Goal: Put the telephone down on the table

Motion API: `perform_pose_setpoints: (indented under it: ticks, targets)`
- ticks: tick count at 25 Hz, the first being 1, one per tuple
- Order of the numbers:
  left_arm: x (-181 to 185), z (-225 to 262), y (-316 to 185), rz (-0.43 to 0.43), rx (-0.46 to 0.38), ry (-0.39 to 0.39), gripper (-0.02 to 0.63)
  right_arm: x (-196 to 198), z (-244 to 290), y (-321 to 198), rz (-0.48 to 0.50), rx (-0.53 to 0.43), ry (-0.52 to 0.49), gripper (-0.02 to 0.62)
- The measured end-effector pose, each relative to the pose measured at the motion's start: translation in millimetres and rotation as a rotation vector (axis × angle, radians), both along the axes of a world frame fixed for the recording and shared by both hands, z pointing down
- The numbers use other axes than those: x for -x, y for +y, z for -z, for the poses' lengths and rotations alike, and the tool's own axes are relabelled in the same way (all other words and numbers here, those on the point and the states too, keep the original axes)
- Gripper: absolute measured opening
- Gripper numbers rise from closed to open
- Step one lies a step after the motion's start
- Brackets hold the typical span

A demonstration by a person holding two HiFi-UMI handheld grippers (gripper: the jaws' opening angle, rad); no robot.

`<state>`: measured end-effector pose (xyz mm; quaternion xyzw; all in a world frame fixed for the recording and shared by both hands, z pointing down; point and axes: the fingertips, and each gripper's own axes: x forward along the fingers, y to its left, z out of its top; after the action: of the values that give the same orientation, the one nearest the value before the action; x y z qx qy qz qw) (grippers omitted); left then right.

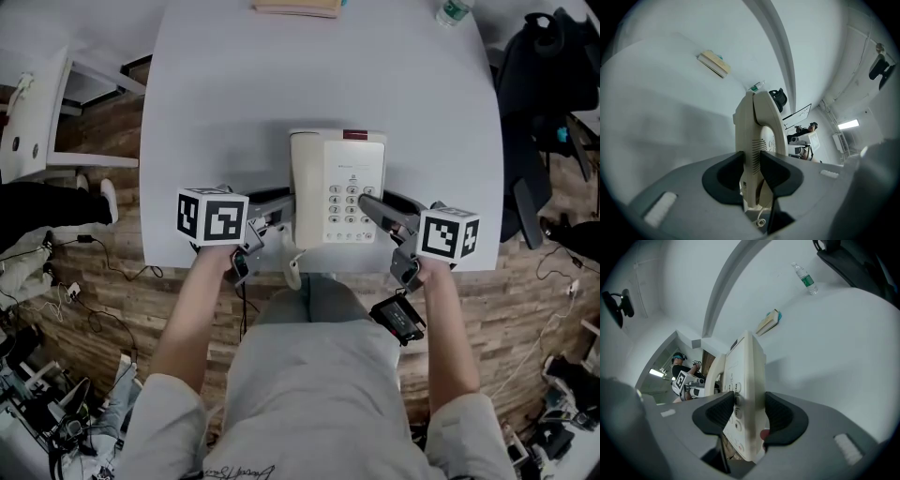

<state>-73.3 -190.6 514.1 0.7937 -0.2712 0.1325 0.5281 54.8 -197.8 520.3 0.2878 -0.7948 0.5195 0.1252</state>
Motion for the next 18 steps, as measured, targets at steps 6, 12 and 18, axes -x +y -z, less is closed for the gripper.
perform_pose_setpoints:
  ticks: [6, 12, 18]
  targets:
    - [0.0, -7.1, -2.1, 0.001, -0.002, -0.009, 0.127, -0.7, -9.9, -1.7, -0.005, 0.014, -0.007, 0.218]
    - [-2.4, -21.8, -8.1, 0.001, 0.012, -0.004, 0.127, -1.7, -22.3, -8.4, -0.002, 0.020, -0.001, 0.218]
    - [5.5, -26.3, -15.7, 0.001, 0.030, 0.000, 0.127, 4.7, -26.0, -18.9, 0.004, 0.023, 0.022, 0.218]
